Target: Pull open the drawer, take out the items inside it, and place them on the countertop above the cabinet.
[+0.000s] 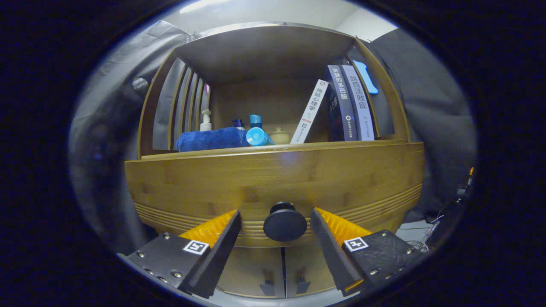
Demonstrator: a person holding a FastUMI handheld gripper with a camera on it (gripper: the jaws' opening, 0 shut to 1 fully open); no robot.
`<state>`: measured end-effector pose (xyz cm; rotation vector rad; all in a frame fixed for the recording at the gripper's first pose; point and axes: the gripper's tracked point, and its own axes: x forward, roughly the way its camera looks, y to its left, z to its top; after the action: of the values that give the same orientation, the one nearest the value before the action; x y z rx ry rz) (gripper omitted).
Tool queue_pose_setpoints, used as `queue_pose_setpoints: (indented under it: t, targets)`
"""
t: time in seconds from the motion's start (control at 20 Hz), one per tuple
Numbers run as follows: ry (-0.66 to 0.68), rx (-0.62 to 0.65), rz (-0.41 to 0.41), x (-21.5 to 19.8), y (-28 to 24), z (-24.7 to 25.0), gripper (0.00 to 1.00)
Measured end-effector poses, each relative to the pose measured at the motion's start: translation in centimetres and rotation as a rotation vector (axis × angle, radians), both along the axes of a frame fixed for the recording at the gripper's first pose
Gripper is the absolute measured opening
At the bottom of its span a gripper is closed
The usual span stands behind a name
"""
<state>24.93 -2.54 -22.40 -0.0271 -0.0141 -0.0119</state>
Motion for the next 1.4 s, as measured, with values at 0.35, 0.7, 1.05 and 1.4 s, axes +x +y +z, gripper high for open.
queue_pose_setpoints:
  t: [0.35, 0.7, 1.05, 1.4]
  targets:
    - [-0.049, -0.022, -0.004, 1.1, 0.2, 0.0, 0.99]
    - [0.094, 0.047, 0.046, -1.1, 0.6, -1.9, 1.00]
    - [0.193, 0.003, 0.028, -8.5, -1.9, -3.7, 0.99]
    - [0.141, 0.052, -0.021, -15.9, -3.4, 3.3, 0.99]
